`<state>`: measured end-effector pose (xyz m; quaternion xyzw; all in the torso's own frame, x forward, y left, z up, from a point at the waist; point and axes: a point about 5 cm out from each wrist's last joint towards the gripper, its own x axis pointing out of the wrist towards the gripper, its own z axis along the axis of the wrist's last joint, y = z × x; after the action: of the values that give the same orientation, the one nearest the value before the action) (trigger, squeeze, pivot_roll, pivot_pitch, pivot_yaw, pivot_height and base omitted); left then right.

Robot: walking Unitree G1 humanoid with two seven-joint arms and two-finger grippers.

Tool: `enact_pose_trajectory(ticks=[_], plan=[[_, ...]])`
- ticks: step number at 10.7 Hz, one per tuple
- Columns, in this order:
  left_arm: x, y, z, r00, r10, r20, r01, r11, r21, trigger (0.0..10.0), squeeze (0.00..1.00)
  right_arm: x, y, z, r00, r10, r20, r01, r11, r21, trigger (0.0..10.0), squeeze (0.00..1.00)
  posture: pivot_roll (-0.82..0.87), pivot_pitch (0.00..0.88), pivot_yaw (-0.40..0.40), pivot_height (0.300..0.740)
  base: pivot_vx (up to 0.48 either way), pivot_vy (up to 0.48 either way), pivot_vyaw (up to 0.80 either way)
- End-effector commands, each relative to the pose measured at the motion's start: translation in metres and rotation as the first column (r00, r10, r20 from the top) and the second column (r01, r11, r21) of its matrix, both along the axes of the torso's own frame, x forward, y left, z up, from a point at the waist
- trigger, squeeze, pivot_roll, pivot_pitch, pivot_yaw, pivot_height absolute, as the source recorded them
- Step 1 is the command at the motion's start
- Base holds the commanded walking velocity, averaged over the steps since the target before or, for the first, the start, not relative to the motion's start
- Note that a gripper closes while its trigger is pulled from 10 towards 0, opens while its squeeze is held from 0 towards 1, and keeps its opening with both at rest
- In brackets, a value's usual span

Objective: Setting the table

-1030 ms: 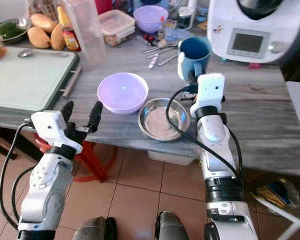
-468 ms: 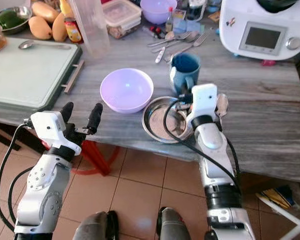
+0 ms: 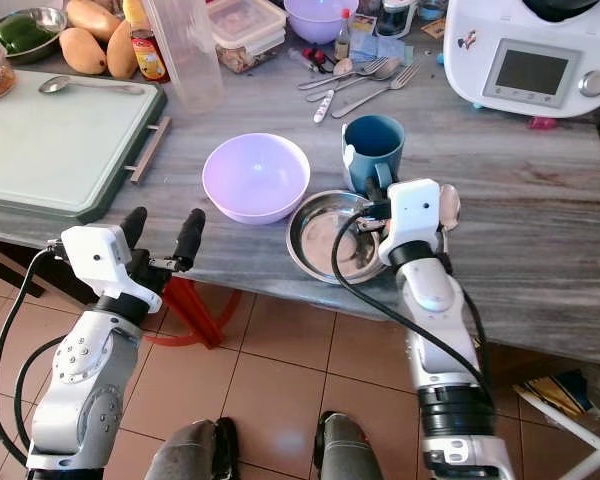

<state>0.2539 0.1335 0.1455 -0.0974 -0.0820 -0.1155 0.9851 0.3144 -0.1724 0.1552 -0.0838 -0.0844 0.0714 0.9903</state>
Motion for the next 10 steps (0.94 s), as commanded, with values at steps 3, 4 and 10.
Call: enact_pose_trajectory(ticks=[3,4,10], plan=[[-0.001,0.0,0.001,1.0,-0.002,0.0,0.002,1.0,0.012,10.0,0.0,0.001,-0.011,-0.01,0.999,0.03,-0.031,-0.031,0.999,-0.039,10.0,0.0,0.01,0.232,0.039,0.74,0.0,0.0,0.0],[-0.001,0.0,0.001,1.0,-0.001,0.0,0.001,1.0,0.013,10.0,0.0,0.002,-0.012,-0.01,0.998,0.054,-0.029,-0.055,0.998,-0.043,10.0,0.0,0.01,0.234,0.04,0.74,0.0,0.0,0.0],[-0.001,-0.001,0.002,1.0,-0.012,-0.001,0.012,1.0,0.015,10.0,0.0,0.001,-0.026,-0.005,0.999,0.041,0.01,-0.04,0.997,-0.068,10.0,1.0,0.0,0.239,0.047,0.74,0.0,0.0,0.0]])
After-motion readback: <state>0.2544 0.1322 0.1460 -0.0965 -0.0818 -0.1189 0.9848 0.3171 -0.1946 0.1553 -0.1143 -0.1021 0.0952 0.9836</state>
